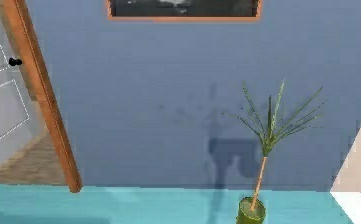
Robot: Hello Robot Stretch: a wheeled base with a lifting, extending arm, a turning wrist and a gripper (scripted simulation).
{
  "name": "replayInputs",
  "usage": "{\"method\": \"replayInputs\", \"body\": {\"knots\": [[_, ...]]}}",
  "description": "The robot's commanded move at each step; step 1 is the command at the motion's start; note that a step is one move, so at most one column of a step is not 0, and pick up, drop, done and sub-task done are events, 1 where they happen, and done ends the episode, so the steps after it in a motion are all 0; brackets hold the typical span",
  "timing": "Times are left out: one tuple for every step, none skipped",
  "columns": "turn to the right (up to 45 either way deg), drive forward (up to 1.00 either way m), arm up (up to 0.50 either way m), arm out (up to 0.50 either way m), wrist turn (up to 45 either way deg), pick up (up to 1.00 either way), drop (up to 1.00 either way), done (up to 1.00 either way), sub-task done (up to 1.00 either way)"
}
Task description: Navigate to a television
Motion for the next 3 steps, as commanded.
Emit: {"method": "replayInputs", "body": {"knots": [[0.0,0.55,0.0,0.0,0.0,0.0,0.0,0.0,0.0],[-42.0,0.0,0.0,0.0,0.0,0.0,0.0,0.0,0.0],[0.0,0.4,0.0,0.0,0.0,0.0,0.0,0.0,0.0]]}}
